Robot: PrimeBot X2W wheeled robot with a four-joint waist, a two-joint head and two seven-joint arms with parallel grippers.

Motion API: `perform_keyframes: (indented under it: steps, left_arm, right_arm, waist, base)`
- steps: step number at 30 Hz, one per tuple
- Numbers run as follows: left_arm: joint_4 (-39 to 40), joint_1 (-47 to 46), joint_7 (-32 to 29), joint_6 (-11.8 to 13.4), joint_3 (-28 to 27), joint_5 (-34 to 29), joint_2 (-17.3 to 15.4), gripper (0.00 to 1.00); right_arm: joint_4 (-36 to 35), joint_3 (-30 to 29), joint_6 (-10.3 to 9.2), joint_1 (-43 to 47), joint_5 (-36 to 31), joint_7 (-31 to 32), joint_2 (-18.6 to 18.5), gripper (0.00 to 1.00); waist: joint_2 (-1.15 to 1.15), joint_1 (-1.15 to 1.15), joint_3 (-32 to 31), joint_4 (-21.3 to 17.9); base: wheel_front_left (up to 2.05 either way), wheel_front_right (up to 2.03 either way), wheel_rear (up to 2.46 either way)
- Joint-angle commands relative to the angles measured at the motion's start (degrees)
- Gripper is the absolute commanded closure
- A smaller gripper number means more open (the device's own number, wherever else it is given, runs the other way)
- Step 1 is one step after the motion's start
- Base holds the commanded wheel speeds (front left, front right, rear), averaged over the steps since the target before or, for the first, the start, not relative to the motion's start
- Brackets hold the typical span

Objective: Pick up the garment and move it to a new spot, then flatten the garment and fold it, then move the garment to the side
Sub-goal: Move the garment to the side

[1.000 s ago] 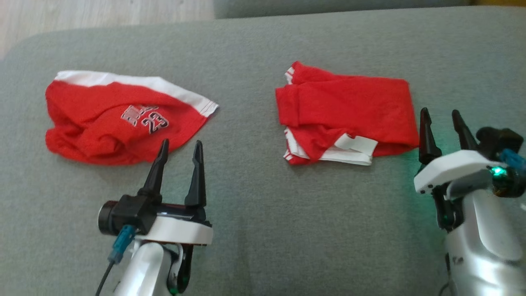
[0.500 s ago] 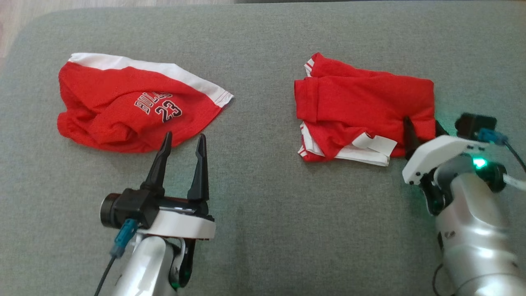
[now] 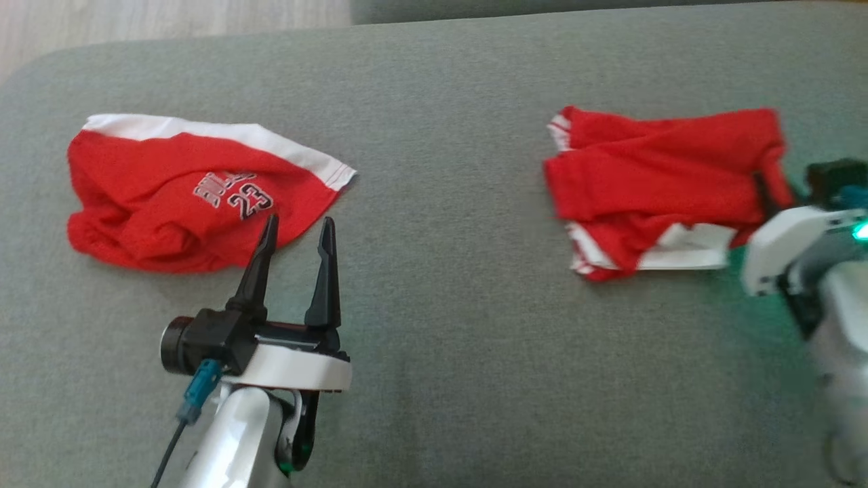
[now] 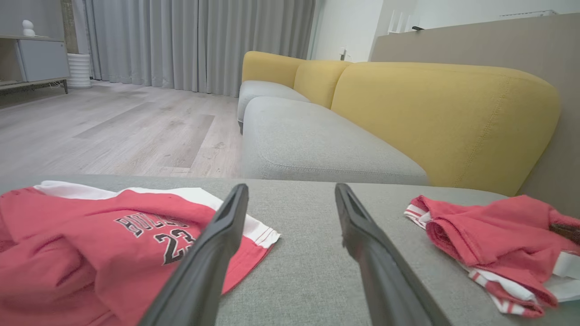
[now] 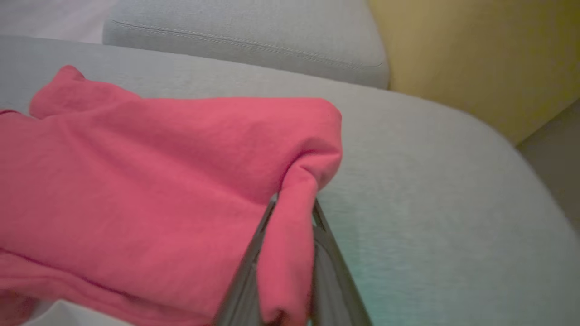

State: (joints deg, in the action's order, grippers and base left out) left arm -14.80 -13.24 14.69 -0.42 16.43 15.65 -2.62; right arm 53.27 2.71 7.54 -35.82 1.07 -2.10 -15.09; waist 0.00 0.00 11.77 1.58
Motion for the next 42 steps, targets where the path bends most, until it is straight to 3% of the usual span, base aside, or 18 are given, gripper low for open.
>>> perform_keyframes:
  steps: [1, 9, 14, 19, 30, 31, 32, 36, 42]
  left_arm:
    - [2.1, -1.43, 0.3, 0.32, -2.19, -0.13, -0.26, 0.0]
    - [2.91, -2.27, 0.3, 0.01, -2.22, -0.52, -0.26, 0.0]
    - [2.91, -3.02, 0.3, -0.36, -2.25, -0.87, -0.26, 0.0]
    - [2.88, -3.74, 0.3, -0.68, -2.64, -1.3, -0.26, 0.0]
    - [2.8, -3.91, 0.3, -0.79, -2.91, -1.46, -0.26, 0.0]
    - [2.81, -3.86, 0.3, -0.73, -2.89, -1.45, -0.26, 0.0]
    - [2.81, -3.79, 0.3, -0.67, -2.87, -1.45, -0.26, 0.0]
    - [2.8, -3.37, 0.3, -0.55, -2.79, -1.32, -0.26, 0.0]
    - [2.92, -2.14, 0.3, -0.28, -2.83, -0.71, -0.26, 0.0]
  right_arm:
    - [-2.99, 2.67, -0.05, -0.66, -0.27, -0.77, -3.47, 1.0]
    - [-4.37, 4.56, -0.05, 1.39, 0.68, 0.05, -17.08, 1.0]
    - [-3.07, 2.41, -0.05, 0.65, -0.48, -0.13, -20.94, 1.0]
    - [-1.13, -2.56, -0.05, -0.38, -3.8, -0.91, -23.05, 1.0]
    - [-0.7, -9.95, -0.05, -0.18, -9.22, -1.78, -21.7, 1.0]
    - [-0.96, -10.4, -0.05, -0.19, -9.71, -1.81, -21.46, 0.73]
    - [-1.29, -10.91, -0.05, -0.19, -10.23, -1.91, -21.19, 0.0]
    - [-3.08, -13.26, -0.05, -0.08, -12.01, -2.27, -19.35, 0.0]
    - [-8.78, -14.8, -0.05, 0.41, -12.32, -4.0, -13.74, 0.0]
  waist:
    - [0.0, 0.0, -0.19, -0.83]
    - [0.0, 0.0, 1.84, -1.55]
    - [0.0, 0.0, 3.11, -1.05]
    - [0.0, 0.0, 4.46, -0.05]
    - [0.0, 0.0, 4.68, 0.71]
    - [0.0, 0.0, 4.51, 0.67]
    - [0.0, 0.0, 4.28, 0.6]
    - [0.0, 0.0, 2.79, 0.17]
    - [0.0, 0.0, -1.03, -0.63]
  base:
    - [0.0, 0.0, 0.0]
    - [0.0, 0.0, 0.0]
    - [0.0, 0.0, 0.0]
    - [0.0, 0.0, 0.0]
    - [0.0, 0.0, 0.0]
    - [0.0, 0.0, 0.0]
    - [0.0, 0.0, 0.0]
    - [0.0, 0.0, 0.0]
    - [0.0, 0.0, 0.0]
